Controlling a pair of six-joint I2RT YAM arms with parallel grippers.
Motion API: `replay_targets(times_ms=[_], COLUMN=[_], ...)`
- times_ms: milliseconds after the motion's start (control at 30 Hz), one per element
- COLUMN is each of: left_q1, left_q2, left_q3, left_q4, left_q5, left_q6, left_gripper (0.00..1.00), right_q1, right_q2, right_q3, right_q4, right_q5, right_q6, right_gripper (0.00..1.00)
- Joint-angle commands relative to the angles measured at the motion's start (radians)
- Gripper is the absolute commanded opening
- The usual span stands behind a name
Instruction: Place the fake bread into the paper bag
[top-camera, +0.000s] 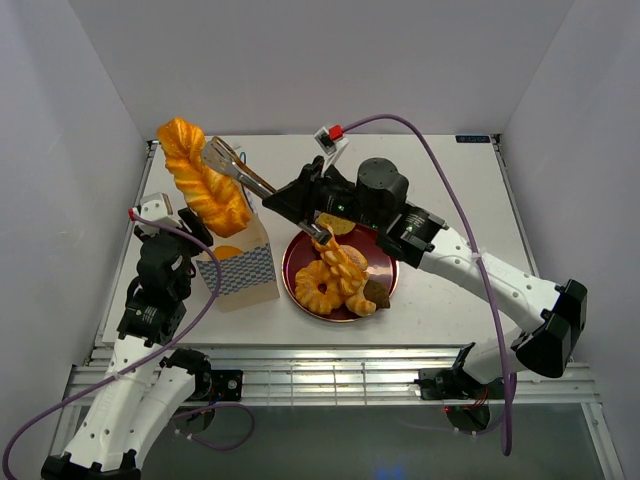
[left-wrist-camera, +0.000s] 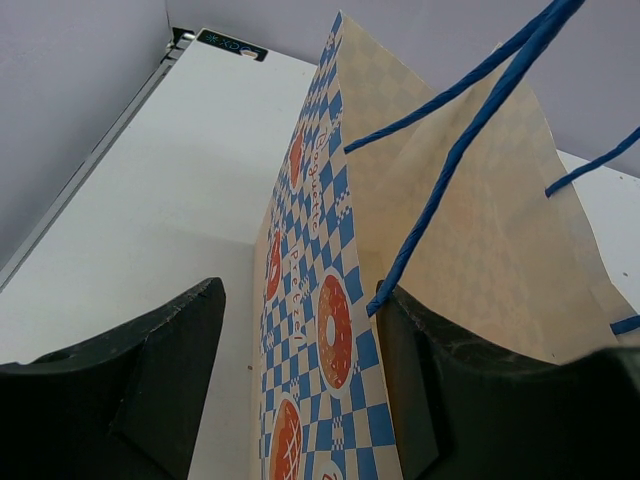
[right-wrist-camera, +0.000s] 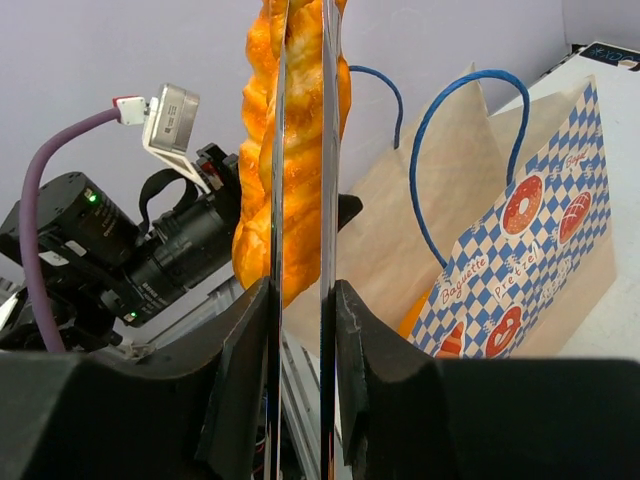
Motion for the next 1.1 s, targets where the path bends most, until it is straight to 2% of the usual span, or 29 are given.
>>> replay_targets(times_ms=[0,167,733,900,1067], left_q1=[-0.005,-0.005,-0.005,-0.005,-0.005], left_q2=[-0.003,-0.007,0.023,0.012,-0.002], left_q3=[0.003,0.003,0.024,0.023,0.018], left_q4=[-0.006,-0.006,-0.069,-0.077,-0.060], left_q5=[-0.002,-0.011,-0.134,-0.169,-0.145], left_q6=[-0.004,-0.003,-0.057,-0.077,-0.080], left_gripper=[0.72,0.71,0.65,0.59,0.59], right_q1=[0.005,0.005,0.003,0.003,0.003], right_q2=[-0.019,-0.041,-0.111,-0.122,-0.099], right_q3=[-0.021,-0.070,-0.166,-0.198,-0.210], right_q4=[0.187,0.183,0.186,0.186,0.186], right_q5=[0.052,0.134,0.240,0.240,0.217], right_q6=[0.022,0.009,-0.004,-0.001,0.012], right_gripper=[0.08,0.08,0.08,0.08,0.08])
